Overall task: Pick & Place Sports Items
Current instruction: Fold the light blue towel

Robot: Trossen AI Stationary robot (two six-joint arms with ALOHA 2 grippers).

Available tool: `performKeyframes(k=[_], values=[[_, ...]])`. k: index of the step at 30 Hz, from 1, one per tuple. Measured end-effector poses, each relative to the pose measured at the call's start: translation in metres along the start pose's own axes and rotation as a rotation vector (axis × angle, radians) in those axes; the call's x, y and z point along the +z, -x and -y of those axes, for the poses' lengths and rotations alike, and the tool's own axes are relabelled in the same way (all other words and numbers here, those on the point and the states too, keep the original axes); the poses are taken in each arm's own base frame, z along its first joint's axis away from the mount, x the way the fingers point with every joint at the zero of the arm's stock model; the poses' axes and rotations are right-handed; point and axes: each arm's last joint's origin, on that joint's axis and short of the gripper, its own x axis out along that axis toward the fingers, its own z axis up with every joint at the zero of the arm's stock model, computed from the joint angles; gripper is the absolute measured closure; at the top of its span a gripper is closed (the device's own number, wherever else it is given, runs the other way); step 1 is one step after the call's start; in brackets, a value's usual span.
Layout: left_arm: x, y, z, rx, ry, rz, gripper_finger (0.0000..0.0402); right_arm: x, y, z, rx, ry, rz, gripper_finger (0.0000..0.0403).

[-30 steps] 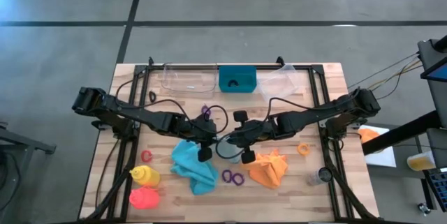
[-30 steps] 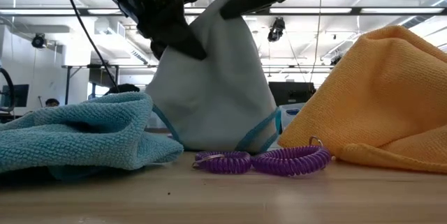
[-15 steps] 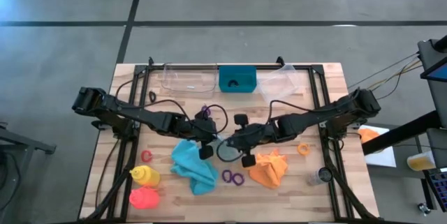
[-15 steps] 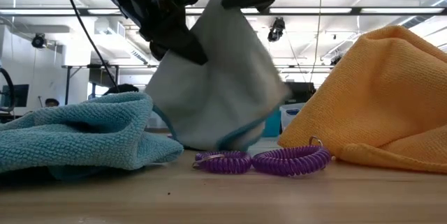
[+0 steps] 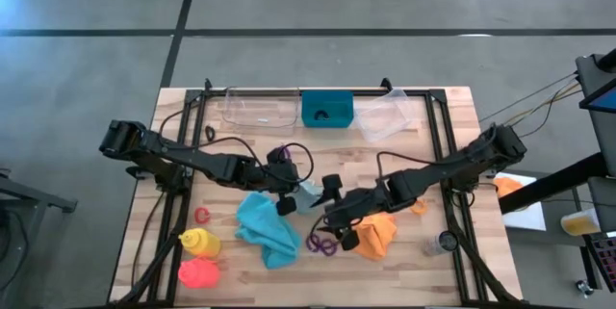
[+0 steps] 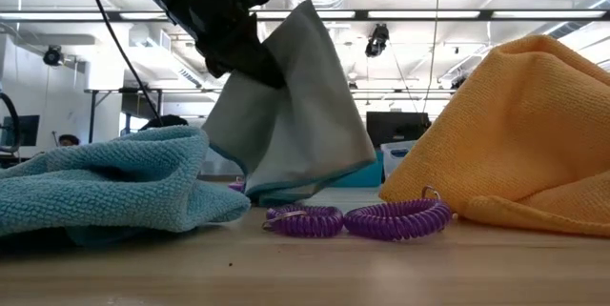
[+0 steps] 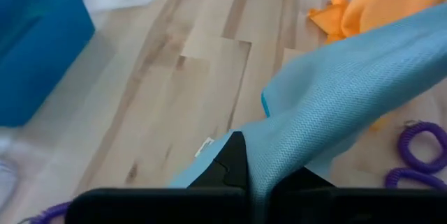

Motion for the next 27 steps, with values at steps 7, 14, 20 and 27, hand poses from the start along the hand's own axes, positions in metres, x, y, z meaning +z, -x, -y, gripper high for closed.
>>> performKeyframes(k=[7,14,20,27], values=[[0.007,0.008,0.009,0.041,-0.117,0.046,0.0401,0.006,0.009,-0.019,0.044,0.036,0.029,0.0093],[0.018,0.036,0.04,0.109,-0.385,0.127,0.0401,0.009,0.019,-0.03,0.069,0.054,0.043,0.0092],[0.014,0.064,0.067,0.154,-0.643,0.194,0.0401,0.008,0.022,-0.033,0.071,0.043,0.027,0.0092],[0.007,0.086,0.087,0.069,-0.831,0.247,0.0401,0.009,0.024,-0.028,-0.06,-0.025,0.023,0.0092]])
